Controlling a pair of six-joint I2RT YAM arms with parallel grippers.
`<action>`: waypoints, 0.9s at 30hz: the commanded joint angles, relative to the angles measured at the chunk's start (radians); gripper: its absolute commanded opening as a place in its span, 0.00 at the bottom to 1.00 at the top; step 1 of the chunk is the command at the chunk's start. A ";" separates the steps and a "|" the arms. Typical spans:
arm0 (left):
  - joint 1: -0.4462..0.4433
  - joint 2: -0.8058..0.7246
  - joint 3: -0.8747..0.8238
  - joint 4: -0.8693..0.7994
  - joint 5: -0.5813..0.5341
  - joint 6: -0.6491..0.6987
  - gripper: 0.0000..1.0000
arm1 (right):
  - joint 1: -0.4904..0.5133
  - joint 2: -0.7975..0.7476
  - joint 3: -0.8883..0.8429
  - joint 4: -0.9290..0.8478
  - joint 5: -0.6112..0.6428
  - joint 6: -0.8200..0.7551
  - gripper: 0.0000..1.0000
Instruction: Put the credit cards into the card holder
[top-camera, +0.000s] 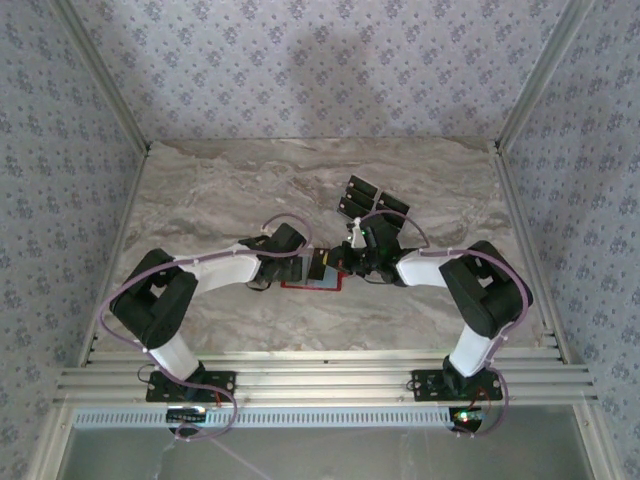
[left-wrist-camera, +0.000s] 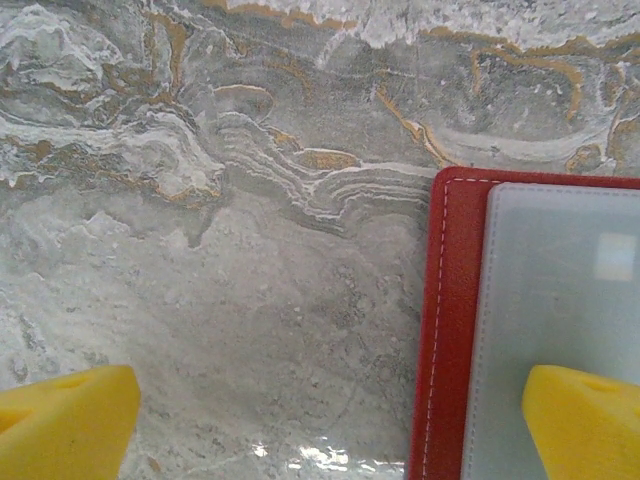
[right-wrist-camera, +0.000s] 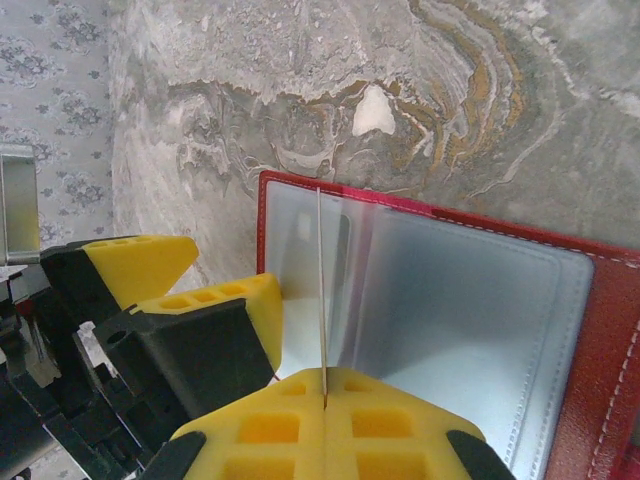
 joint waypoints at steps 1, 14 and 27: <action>-0.005 0.004 -0.034 -0.052 -0.017 -0.005 0.99 | 0.000 0.015 -0.015 0.027 -0.015 0.016 0.00; -0.006 0.002 -0.041 -0.050 -0.019 -0.014 0.99 | 0.005 0.044 -0.038 0.068 -0.023 0.037 0.00; -0.006 0.001 -0.048 -0.046 -0.021 -0.017 0.99 | 0.023 0.081 -0.052 0.124 -0.038 0.070 0.00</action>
